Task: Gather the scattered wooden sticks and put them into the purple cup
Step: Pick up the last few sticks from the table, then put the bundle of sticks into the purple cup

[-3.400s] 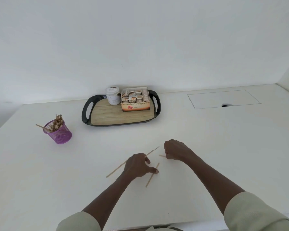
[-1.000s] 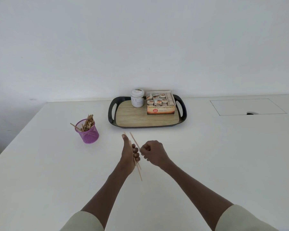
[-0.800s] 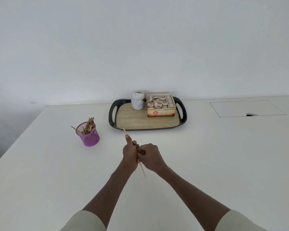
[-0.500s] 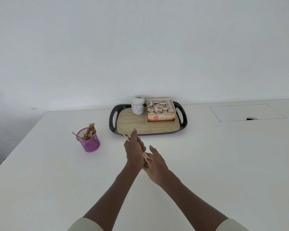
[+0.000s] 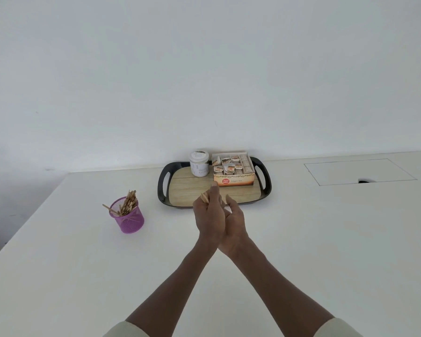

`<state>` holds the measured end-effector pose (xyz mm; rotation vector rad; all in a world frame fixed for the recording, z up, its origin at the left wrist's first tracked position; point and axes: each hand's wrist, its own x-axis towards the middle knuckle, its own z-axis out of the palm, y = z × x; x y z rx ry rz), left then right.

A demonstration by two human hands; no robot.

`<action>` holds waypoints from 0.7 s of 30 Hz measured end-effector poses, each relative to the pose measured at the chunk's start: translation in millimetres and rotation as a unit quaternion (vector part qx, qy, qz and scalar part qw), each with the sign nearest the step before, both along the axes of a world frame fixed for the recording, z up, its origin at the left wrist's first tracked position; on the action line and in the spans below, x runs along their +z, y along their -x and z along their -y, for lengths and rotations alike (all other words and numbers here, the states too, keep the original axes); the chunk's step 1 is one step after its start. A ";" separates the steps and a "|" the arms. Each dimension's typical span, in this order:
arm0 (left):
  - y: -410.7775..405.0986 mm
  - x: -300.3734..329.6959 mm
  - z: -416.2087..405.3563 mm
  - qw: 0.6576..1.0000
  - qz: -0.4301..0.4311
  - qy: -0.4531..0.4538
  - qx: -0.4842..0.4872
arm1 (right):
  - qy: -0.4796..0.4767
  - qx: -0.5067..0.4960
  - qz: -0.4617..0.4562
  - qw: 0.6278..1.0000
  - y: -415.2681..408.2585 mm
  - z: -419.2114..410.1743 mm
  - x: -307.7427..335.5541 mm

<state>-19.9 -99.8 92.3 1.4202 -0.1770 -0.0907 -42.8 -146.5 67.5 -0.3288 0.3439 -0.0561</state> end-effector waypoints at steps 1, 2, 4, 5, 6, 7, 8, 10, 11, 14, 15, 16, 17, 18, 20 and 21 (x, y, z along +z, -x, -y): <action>-0.8 -0.6 1.1 1.000 -0.006 -0.009 -0.013 | 0.006 -0.010 -0.003 1.000 -0.8 0.5 -0.3; -1.1 -1.3 1.9 0.999 -0.015 -0.017 -0.028 | 0.015 -0.017 -0.005 1.000 -1.3 0.9 -0.5; -1.3 -3.6 2.1 0.998 -0.025 -0.023 -0.048 | 0.038 -0.017 -0.015 0.999 -2.0 1.1 0.1; -1.6 -4.8 1.9 0.998 -0.022 -0.024 -0.049 | 0.048 -0.013 -0.017 0.999 -2.2 1.0 0.6; -1.6 -5.5 1.2 0.998 -0.019 -0.024 -0.048 | 0.055 -0.008 -0.017 0.998 -2.3 1.1 0.9; -2.1 -6.6 0.4 0.998 -0.019 -0.023 -0.047 | 0.057 -0.004 -0.017 0.998 -2.5 1.0 1.5; -2.6 -7.9 -0.6 0.999 -0.020 -0.020 -0.046 | 0.059 -0.001 -0.017 0.998 -3.0 1.2 1.9; -3.8 -10.7 -2.5 0.999 -0.021 -0.018 -0.043 | 0.075 0.010 -0.009 0.997 -4.2 0.9 4.2; -4.0 -12.1 -3.5 0.999 -0.022 -0.019 -0.037 | 0.087 0.018 -0.002 0.996 -5.3 -0.1 5.8; -6.6 -15.5 -6.0 0.999 -0.023 -0.025 -0.007 | 0.147 0.028 -0.004 0.989 -9.0 -1.9 6.7; -8.1 -16.3 -7.7 0.999 -0.020 -0.029 0.004 | 0.182 0.030 -0.005 0.983 -9.8 -1.6 7.1; -9.9 -17.2 -10.0 0.999 -0.015 -0.030 0.012 | 0.233 0.028 -0.007 0.972 -10.5 -0.6 7.6; -11.7 -18.8 -12.7 0.999 -0.009 -0.031 0.016 | 0.294 0.023 -0.011 0.956 -11.1 1.3 8.4; -13.5 -20.7 -16.0 0.999 -0.001 -0.033 0.019 | 0.355 0.014 -0.011 0.935 -12.4 4.4 9.7; -17.8 -25.5 -23.1 0.999 0.010 -0.044 0.028 | 0.443 0.001 0.005 0.897 -15.6 10.9 15.8; -20.7 -28.5 -27.1 0.998 0.014 -0.053 0.035 | 0.471 0.002 0.016 0.882 -17.7 14.0 20.1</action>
